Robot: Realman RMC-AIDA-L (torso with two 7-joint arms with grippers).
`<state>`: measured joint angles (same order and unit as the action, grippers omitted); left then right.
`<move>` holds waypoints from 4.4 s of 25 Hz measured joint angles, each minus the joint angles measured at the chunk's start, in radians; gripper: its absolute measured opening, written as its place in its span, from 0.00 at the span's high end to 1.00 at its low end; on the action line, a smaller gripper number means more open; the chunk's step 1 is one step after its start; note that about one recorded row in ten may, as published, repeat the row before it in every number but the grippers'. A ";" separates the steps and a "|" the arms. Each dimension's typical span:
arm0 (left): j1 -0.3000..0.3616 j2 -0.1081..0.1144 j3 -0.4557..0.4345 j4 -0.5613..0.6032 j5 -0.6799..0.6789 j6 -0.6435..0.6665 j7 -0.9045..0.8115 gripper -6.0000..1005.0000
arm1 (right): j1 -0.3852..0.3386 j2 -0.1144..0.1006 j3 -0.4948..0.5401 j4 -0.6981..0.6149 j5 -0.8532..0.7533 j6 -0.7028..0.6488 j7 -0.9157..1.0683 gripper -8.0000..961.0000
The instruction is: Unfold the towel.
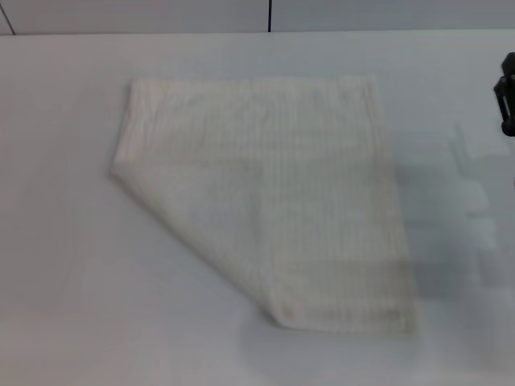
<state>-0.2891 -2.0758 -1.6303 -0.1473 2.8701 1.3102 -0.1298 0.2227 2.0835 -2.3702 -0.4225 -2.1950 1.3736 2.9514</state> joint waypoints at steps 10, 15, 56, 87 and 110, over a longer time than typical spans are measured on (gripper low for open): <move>0.000 0.001 -0.002 0.002 0.000 -0.006 0.000 0.21 | 0.004 -0.004 -0.007 -0.082 -0.028 -0.091 0.000 0.20; -0.001 0.002 0.000 -0.001 0.004 -0.008 -0.001 0.16 | -0.005 -0.041 0.001 -0.245 -0.044 -0.255 -0.008 0.13; -0.041 0.177 0.420 -0.973 0.018 -1.382 0.097 0.15 | 0.361 -0.012 1.074 -0.832 -0.338 -2.465 -0.070 0.93; -0.120 0.009 0.169 -1.281 -0.309 -2.175 0.695 0.17 | 0.606 -0.009 1.100 -0.431 -0.542 -2.376 -0.070 0.99; -0.253 0.001 0.361 -1.036 -0.339 -2.067 0.615 0.21 | 0.619 -0.008 1.100 -0.362 -0.534 -2.322 -0.071 0.99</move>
<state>-0.5425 -2.0746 -1.2692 -1.1832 2.5314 -0.7571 0.4850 0.8418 2.0752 -1.2698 -0.7841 -2.7289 -0.9487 2.8806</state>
